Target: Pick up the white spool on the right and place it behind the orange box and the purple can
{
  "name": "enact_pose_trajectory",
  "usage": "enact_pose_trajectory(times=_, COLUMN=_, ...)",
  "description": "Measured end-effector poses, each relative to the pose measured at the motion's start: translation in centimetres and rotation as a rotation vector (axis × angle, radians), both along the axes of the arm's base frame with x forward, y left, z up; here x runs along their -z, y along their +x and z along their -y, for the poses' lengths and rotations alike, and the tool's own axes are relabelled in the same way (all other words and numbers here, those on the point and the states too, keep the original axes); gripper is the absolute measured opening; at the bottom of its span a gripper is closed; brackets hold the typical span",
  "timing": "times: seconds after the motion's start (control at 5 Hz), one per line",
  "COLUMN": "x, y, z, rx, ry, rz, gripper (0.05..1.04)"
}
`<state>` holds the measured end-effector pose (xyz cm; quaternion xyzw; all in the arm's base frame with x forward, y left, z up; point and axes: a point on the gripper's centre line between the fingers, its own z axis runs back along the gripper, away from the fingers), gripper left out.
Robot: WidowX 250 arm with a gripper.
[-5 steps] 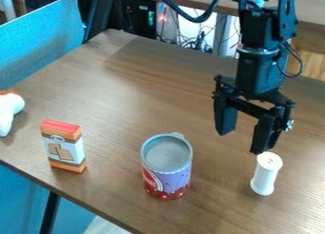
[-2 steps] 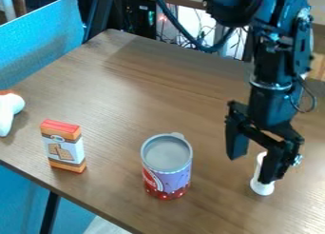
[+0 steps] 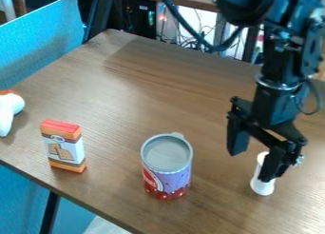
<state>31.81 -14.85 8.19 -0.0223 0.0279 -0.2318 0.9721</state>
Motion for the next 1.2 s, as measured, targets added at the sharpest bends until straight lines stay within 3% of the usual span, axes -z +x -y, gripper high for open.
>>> enact_pose_trajectory(times=0.2, x=-0.5, y=0.3, z=0.5, rx=0.011, ry=0.041, rz=0.031, gripper=1.001)
enact_pose_trajectory(times=0.6, x=-0.2, y=0.9, z=1.0, rx=0.02, ry=0.061, rz=0.034, gripper=1.001)
enact_pose_trajectory(times=1.2, x=1.1, y=2.0, z=1.2, rx=-0.015, ry=0.142, rz=-0.012, gripper=1.001)
